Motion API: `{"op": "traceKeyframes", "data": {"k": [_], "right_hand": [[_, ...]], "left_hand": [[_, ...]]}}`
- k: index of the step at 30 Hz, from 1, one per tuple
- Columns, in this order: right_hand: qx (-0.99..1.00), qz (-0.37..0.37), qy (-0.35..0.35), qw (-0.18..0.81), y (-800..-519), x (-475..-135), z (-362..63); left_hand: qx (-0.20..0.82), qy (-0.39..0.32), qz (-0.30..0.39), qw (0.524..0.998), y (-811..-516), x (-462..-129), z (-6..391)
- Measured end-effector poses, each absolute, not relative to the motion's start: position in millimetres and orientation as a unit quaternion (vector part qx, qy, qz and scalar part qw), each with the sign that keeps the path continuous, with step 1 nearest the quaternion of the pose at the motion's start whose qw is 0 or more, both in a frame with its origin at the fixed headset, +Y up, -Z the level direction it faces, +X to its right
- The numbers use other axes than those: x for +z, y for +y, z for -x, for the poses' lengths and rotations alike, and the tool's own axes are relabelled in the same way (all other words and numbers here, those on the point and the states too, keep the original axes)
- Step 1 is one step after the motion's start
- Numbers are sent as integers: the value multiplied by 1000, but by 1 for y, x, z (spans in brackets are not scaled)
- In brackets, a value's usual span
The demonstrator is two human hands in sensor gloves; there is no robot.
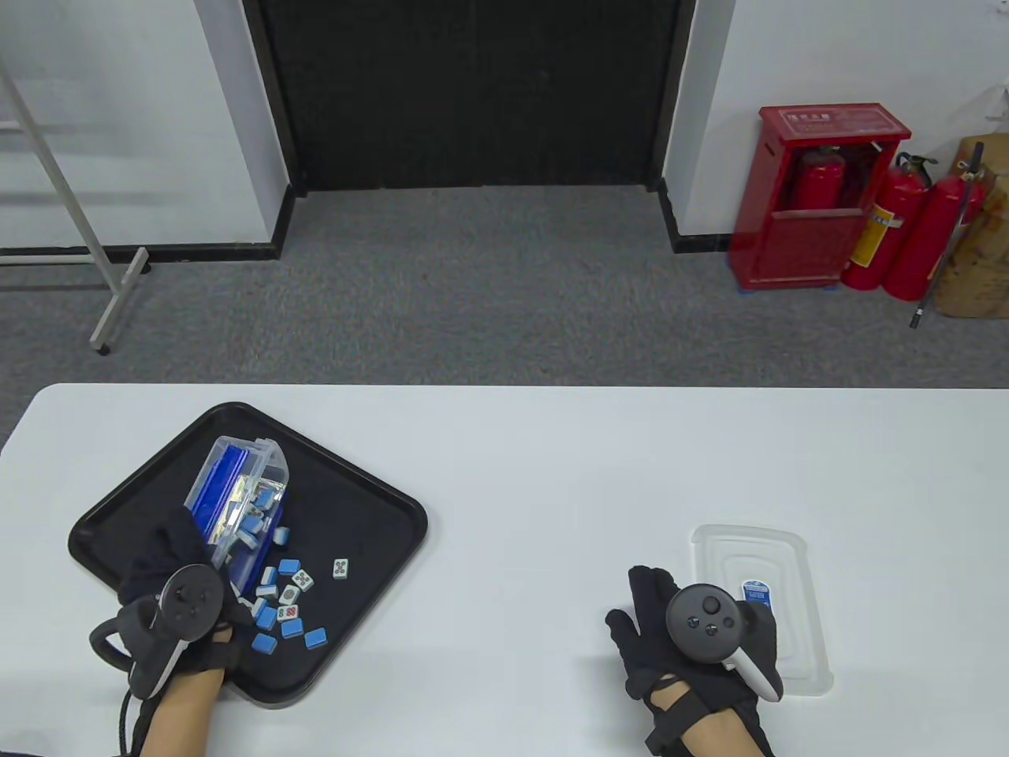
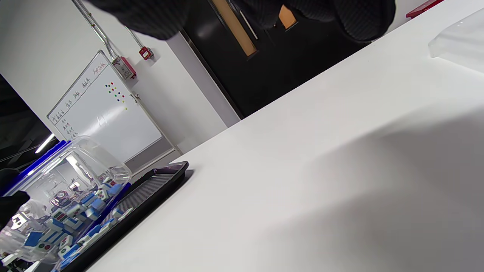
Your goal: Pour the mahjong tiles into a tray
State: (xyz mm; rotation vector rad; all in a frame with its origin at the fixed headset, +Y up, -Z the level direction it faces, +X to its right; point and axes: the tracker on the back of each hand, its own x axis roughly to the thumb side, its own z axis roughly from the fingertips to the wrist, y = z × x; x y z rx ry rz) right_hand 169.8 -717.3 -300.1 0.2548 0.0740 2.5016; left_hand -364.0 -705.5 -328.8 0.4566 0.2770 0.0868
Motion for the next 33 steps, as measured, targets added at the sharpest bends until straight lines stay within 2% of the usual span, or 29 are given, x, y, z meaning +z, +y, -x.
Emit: {"op": "traceKeyframes", "data": {"k": [21, 31, 33], "right_hand": [[946, -95, 28, 309, -717, -300, -170], [944, -94, 24, 316, -716, -300, -171], [943, -94, 21, 319, -714, -300, -172]], "left_hand": [[5, 139, -257, 956, -695, -324, 366], [56, 155, -301, 939, -684, -312, 381], [111, 160, -316, 929, -684, -309, 382]]}}
